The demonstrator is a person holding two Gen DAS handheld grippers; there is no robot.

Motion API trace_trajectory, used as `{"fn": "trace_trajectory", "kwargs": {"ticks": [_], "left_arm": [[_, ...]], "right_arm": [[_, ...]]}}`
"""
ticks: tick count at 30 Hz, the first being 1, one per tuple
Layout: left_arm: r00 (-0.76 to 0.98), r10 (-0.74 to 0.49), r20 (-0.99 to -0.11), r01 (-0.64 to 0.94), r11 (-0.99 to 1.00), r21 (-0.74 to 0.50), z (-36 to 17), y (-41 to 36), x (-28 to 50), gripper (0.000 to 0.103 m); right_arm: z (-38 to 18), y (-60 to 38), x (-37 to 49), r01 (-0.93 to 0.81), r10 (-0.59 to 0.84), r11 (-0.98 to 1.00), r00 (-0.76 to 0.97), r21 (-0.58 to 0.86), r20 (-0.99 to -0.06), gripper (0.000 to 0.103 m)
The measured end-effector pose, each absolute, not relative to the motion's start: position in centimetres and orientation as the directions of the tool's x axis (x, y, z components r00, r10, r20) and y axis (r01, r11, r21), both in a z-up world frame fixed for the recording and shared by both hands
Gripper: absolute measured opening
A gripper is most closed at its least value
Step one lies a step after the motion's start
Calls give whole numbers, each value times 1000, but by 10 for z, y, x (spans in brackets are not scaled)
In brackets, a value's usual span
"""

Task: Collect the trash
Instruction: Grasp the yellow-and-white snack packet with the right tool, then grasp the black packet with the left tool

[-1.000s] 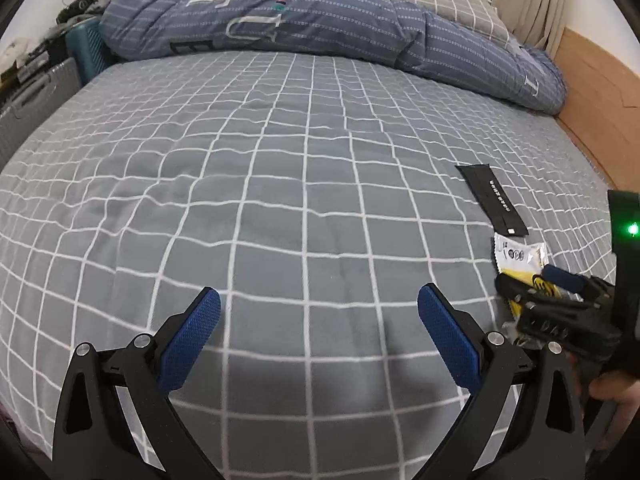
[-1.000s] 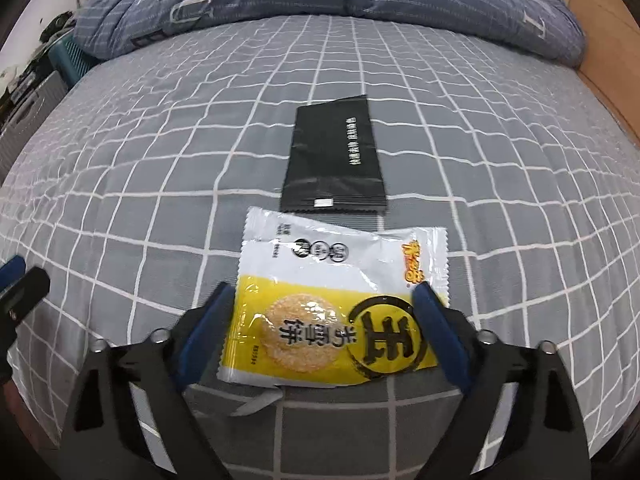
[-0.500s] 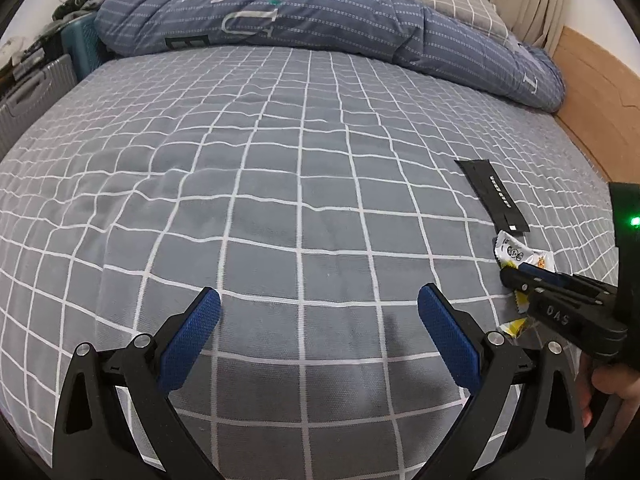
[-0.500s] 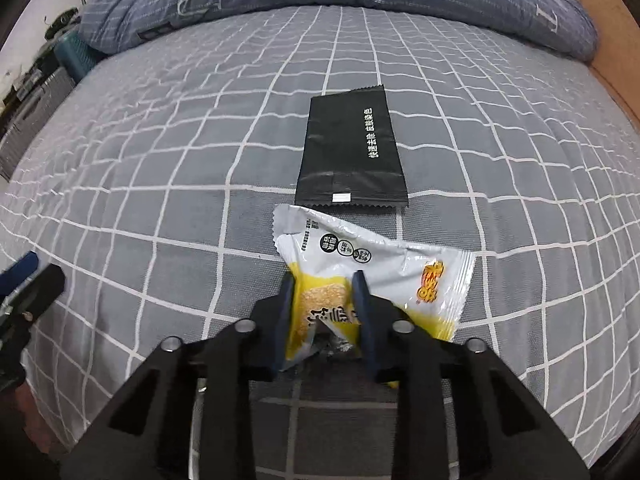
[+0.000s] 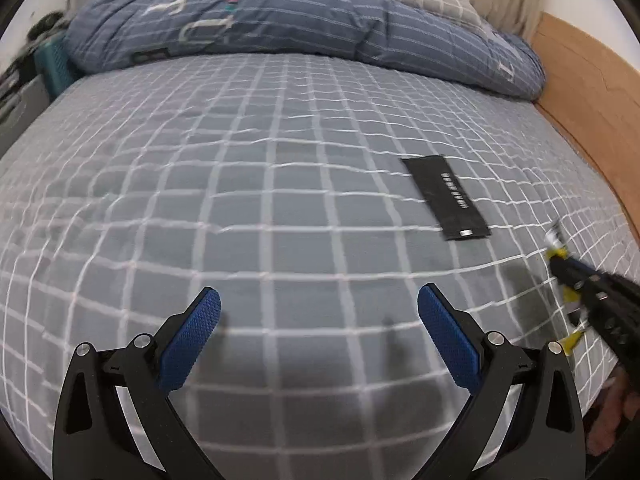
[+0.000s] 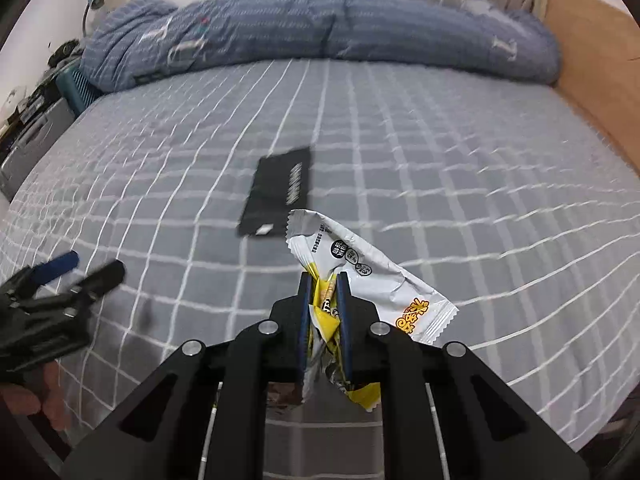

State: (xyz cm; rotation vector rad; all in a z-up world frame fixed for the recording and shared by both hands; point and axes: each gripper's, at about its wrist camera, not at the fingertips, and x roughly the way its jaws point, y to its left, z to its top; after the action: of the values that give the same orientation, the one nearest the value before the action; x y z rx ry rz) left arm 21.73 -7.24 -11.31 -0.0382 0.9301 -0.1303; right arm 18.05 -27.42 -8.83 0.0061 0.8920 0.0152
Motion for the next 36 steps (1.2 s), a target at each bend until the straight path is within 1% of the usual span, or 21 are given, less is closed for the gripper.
{"fn": "trace_trajectory", "kwargs": {"ticks": [2,6,9,13,15,19,21,22,23,24,25,26,30,36], "left_arm": [[598,-126,-791,110,991,-74,-111,-94,229,97],[580,-160,-799,107,987,-119,-115,-132,260,97],[583,-147,-799,120,988,-95,-118,-162,282,97],[574,-107,-812,119,992,-47,-129,-191,307,96],[560,-114,-820,118,991,-57,-135,-198,314,95],[550,-88,-831,99,994,-40,-147,-203,323,93],[549,-75,-832,97,995,-26,-148,-206,325,89],[549,-70,-833,96,995,-21,-148,-207,327,84],[548,-71,-834,96,995,-22,-148,-208,330,75],[546,-74,-834,95,995,-26,-148,-207,330,70],[544,-76,-835,94,995,-29,-147,-207,330,63],[542,-82,-836,98,995,-34,-147,-208,330,58],[537,-99,-838,105,993,-51,-149,-206,332,55],[542,-110,-833,125,991,-49,-148,-206,330,42]], "right_arm": [[-82,-284,180,-4,-8,1000,643,-14,-766,12],[-84,-303,179,4,-15,1000,644,-16,-765,12],[-91,-314,179,-6,-35,999,633,-50,-773,12],[-101,-330,180,3,3,1000,611,6,-791,12],[-102,-335,180,8,1,1000,612,7,-791,12],[-107,-345,181,17,13,999,604,30,-797,12],[-109,-346,182,19,16,999,600,34,-800,12],[-110,-347,182,19,17,999,598,36,-801,12],[-111,-347,182,18,20,999,598,38,-801,12],[-111,-346,181,19,20,999,598,39,-802,12],[-111,-346,181,18,21,999,598,40,-801,12],[-110,-345,181,17,23,999,599,41,-801,12],[-109,-343,181,13,26,999,602,42,-798,12],[-109,-342,182,12,26,999,601,41,-799,12]]}}
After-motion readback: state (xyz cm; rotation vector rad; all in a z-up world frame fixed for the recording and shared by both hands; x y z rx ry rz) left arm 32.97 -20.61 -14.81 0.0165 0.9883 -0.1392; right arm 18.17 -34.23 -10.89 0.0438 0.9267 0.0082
